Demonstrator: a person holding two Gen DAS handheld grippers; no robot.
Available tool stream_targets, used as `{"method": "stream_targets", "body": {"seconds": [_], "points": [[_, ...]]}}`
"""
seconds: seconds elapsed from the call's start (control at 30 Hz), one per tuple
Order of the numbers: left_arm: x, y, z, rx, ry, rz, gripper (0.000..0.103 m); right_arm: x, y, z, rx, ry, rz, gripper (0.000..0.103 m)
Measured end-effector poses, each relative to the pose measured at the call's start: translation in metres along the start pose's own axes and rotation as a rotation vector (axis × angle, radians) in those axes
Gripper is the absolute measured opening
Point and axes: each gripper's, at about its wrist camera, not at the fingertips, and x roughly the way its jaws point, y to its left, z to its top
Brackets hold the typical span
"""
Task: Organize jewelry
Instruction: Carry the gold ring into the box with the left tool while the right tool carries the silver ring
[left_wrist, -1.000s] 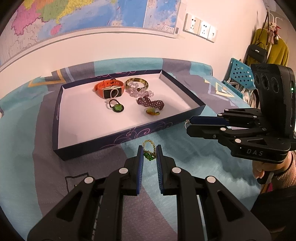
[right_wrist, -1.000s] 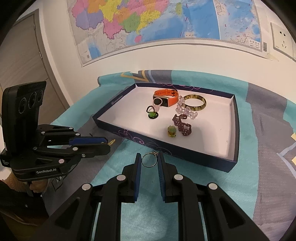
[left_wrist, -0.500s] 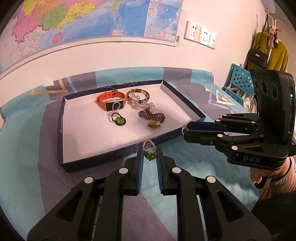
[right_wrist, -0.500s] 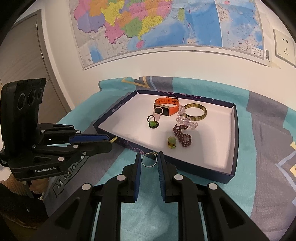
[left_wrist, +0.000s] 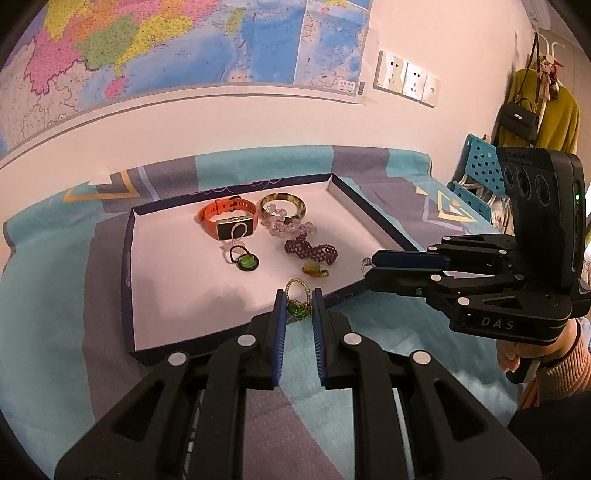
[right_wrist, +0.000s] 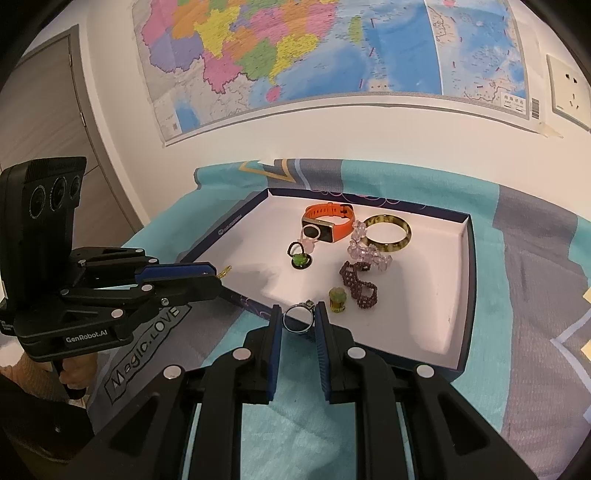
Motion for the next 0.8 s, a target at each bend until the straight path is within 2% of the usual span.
{"method": "stream_targets", "body": {"seconds": [0.1,0.8], "points": [[0.001,0.002,0.003,-0.012,0.002,-0.015,0.014,0.001,-0.002,0.002,0.000,-0.002,-0.004,0.016],[0.017,0.009,0.017,-0.020,0.003,0.023,0.014,0.011,-0.008,0.018,-0.012,-0.001,-0.025,0.016]]}}
